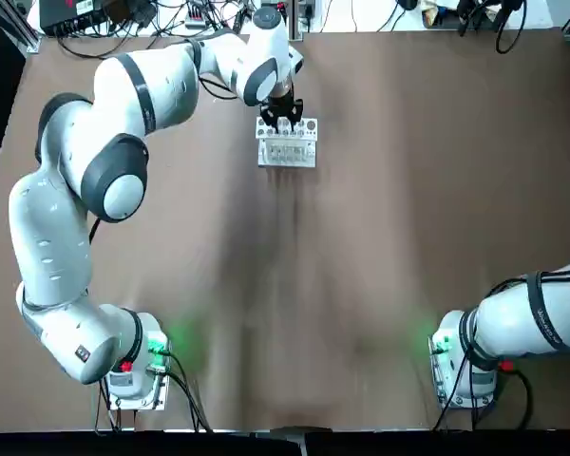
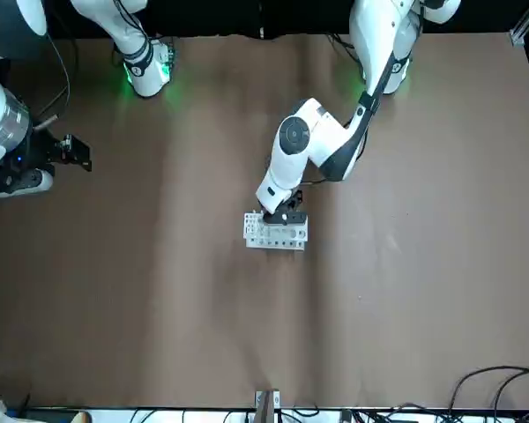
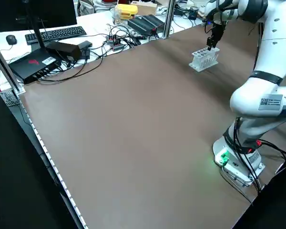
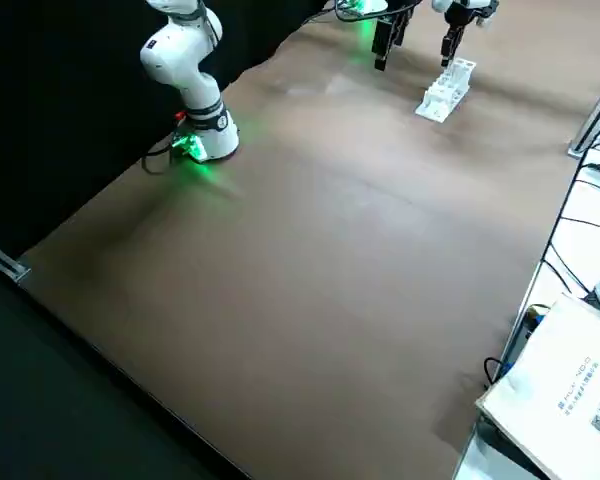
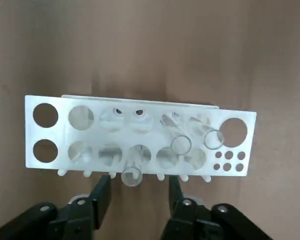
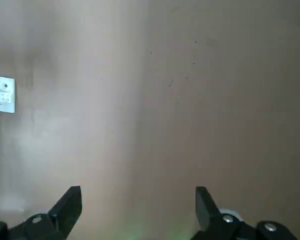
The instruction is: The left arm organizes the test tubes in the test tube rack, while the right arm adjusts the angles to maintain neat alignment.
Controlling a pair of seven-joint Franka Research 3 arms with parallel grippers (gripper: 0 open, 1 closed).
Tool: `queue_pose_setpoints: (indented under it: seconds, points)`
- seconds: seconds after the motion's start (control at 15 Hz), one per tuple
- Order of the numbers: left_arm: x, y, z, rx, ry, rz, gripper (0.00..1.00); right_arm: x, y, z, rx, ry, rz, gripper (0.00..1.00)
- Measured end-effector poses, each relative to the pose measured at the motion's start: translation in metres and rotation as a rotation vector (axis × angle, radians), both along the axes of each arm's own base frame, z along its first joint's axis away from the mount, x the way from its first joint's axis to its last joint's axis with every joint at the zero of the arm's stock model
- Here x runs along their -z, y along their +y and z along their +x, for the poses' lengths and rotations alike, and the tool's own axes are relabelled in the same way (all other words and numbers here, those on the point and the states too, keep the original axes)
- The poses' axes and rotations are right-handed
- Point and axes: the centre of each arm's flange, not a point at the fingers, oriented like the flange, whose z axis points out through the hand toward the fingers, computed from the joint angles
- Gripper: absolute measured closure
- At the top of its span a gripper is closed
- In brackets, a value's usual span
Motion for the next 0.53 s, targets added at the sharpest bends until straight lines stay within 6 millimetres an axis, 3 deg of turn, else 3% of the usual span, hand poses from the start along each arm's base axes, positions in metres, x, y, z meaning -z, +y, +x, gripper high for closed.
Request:
queue_pose_setpoints:
  seconds: [0.53]
  points:
    - [0.0000, -0.0001, 0.0000, 0.000, 0.000, 0.000, 0.51, 0.0000, -0.0001, 0.0000, 0.000, 0.000, 0.000, 0.00]
